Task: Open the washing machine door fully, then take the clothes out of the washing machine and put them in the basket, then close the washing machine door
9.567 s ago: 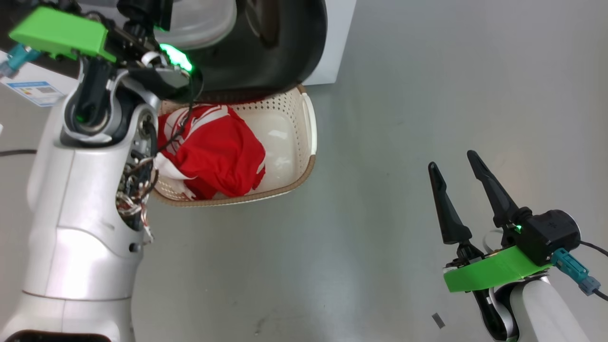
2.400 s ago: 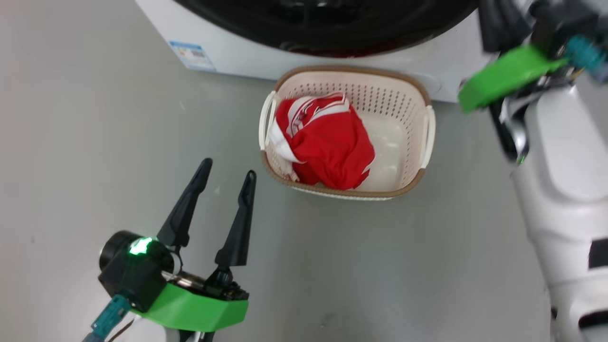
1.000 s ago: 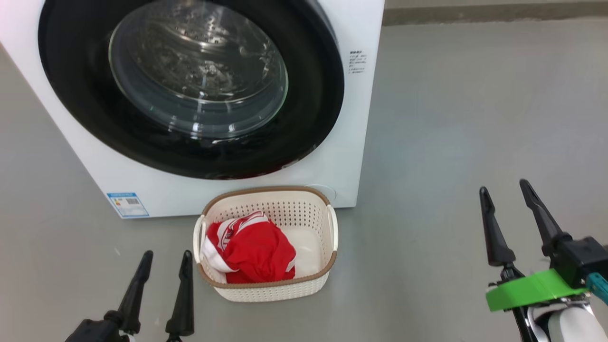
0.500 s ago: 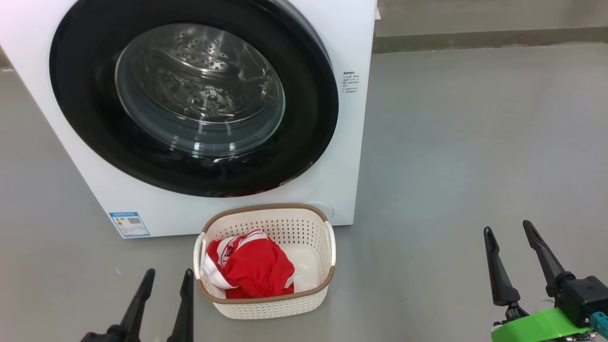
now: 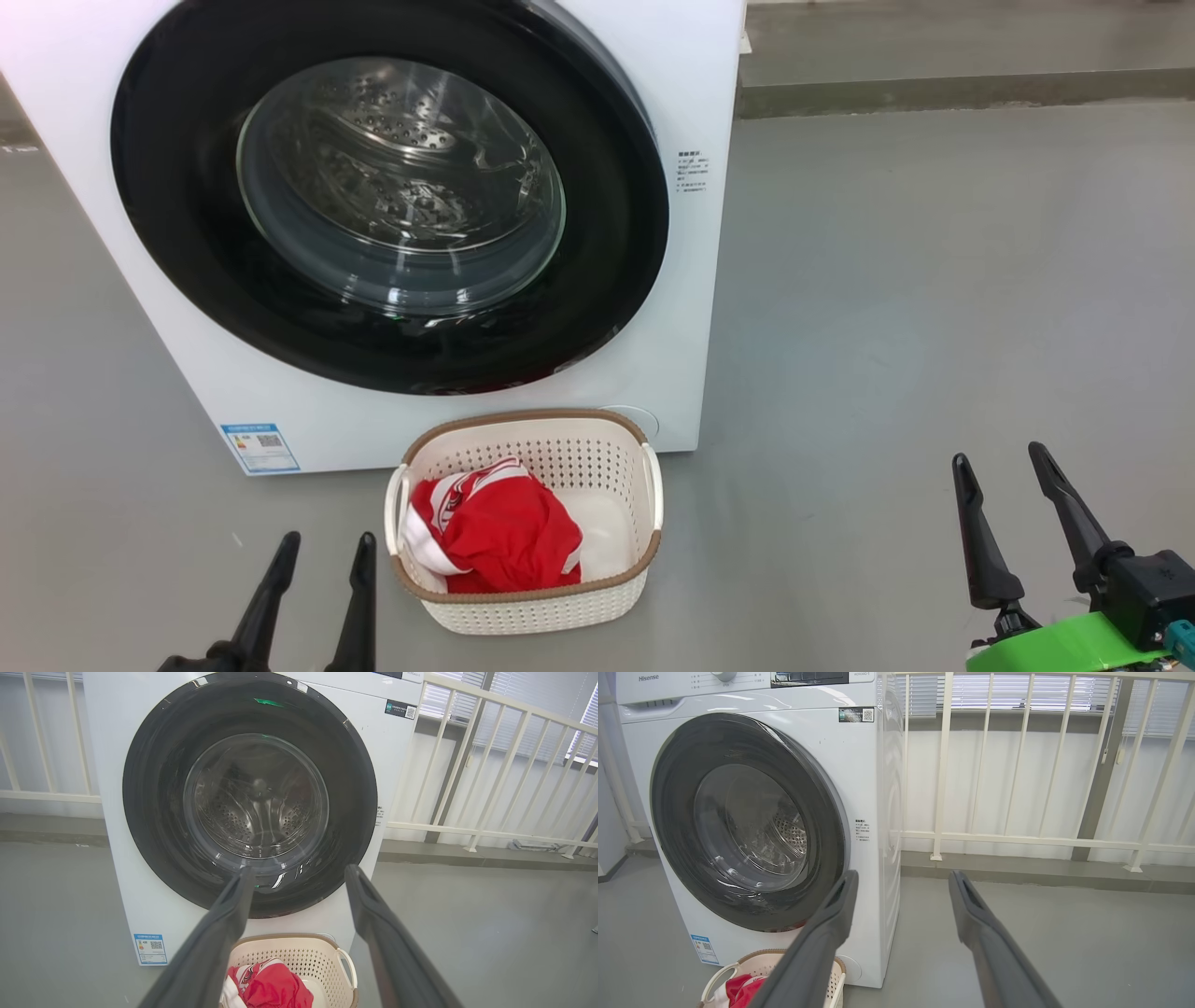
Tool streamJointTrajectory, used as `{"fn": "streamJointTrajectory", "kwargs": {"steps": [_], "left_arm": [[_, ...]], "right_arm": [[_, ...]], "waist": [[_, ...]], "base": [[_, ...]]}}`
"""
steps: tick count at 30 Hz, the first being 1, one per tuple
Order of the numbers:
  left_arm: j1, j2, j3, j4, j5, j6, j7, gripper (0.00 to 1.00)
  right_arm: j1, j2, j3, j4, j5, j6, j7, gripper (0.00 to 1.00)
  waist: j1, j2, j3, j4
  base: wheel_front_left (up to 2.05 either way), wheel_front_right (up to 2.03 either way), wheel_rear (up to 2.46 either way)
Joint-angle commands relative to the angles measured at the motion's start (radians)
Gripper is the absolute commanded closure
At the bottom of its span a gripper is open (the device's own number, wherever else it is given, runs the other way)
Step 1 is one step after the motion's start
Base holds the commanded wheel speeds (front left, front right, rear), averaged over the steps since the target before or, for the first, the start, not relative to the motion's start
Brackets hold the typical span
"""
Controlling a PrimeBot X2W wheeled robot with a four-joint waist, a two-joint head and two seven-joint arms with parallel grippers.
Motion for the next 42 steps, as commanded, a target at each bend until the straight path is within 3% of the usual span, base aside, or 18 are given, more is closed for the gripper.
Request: {"fn": "streamJointTrajectory", "kwargs": {"steps": [1,4,5,12,16,20,42], "left_arm": [[-0.015,0.010,0.037,-0.023,0.009,-0.003,-0.008,0.00],[-0.020,0.010,0.039,-0.026,0.020,-0.002,-0.008,0.00],[0.000,-0.001,0.003,0.001,0.014,0.000,0.000,1.00],[0.017,-0.016,-0.002,0.068,-0.012,0.000,0.016,1.00],[0.011,-0.016,0.003,0.069,-0.055,-0.001,0.028,1.00],[0.005,-0.016,0.008,0.072,-0.110,-0.001,0.042,1.00],[-0.030,-0.014,0.030,0.086,-0.349,-0.004,0.104,1.00]], "right_arm": [[-0.014,-0.012,0.021,-0.023,0.001,-0.004,-0.004,0.00],[-0.014,-0.012,0.021,-0.022,0.002,-0.004,-0.004,0.00],[0.000,0.001,0.000,0.004,0.000,0.000,0.000,1.00],[0.020,0.018,0.001,0.074,0.028,0.000,0.012,1.00],[0.014,0.017,0.001,0.075,0.074,0.000,0.024,1.00],[0.007,0.015,0.002,0.078,0.132,0.000,0.038,1.00],[-0.031,0.010,0.002,0.094,0.387,-0.001,0.102,1.00]], "waist": [[0.0000,0.0000,-0.001,0.000],[0.0000,0.0000,-0.003,0.001],[0.0000,0.0000,-0.003,0.001],[0.0001,0.0000,-0.002,0.001],[0.0022,0.0000,-0.001,0.000],[0.0002,0.0000,0.004,0.000],[0.0000,0.0000,0.019,-0.001]], "base": [[0.00,0.00,0.00],[0.00,0.00,0.00],[0.00,0.00,0.00],[0.00,0.00,0.00],[0.00,0.00,0.00],[0.00,0.00,0.00],[0.00,0.00,0.00]]}}
